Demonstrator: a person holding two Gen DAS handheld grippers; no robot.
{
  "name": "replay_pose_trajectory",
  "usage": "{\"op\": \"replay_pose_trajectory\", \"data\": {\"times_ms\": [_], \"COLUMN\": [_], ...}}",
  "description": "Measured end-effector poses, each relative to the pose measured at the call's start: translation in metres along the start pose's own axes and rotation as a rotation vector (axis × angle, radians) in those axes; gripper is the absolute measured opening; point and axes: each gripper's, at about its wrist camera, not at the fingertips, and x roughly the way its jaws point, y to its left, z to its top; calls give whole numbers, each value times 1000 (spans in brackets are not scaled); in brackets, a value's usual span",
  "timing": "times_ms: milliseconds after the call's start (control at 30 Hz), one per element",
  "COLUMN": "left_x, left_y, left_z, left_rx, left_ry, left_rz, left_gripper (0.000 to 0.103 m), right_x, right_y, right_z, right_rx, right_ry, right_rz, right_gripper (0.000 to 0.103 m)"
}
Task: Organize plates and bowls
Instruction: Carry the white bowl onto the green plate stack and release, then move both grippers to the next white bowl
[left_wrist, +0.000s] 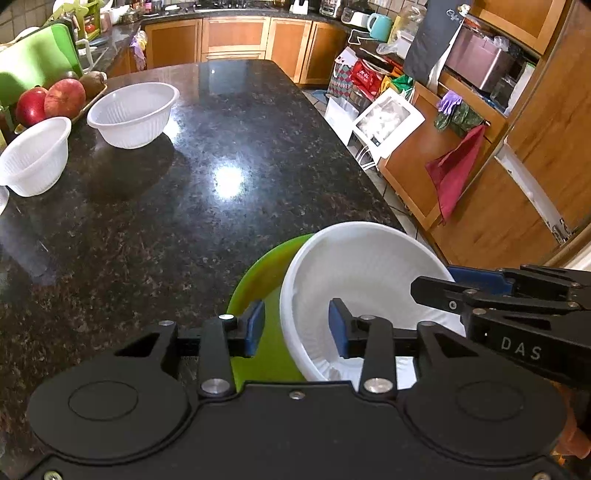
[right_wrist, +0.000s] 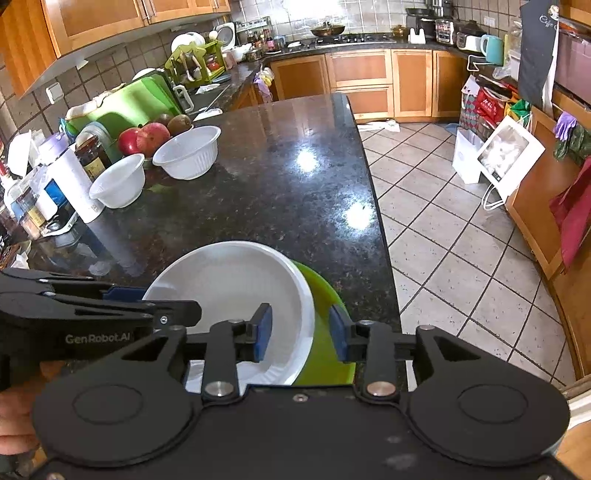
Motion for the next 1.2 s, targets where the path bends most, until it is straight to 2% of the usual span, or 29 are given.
{"op": "replay_pose_trajectory", "data": {"times_ms": [367,467,600,867,1033,1200], "left_x": [-13,-21,-32,-55,-74,-83], "left_y": [14,23,42,93,123,153], "left_z": [1,-1,-4,0,16,42], "left_rx": [-42,-57,-80,-113,-110,-114], "left_ry": [-60,-86,-118,-154,-193,-242], "left_rz": [34,53,94,101,112,125], "left_gripper": [50,55,55,55,55,55], "right_x": [-12,-20,-35,-53,-53,-37], "right_y": [7,11,22,70,108,150], "right_z": [7,10,16,25,39,67], "right_rx": [-8,-14,-16,-41,-21,8], "right_ry": [-105,-147,-195,-257,-256,-265], "right_rz": [-13,-21,-20,-19,21,49], "right_gripper": [44,46,48,51,51,51]}}
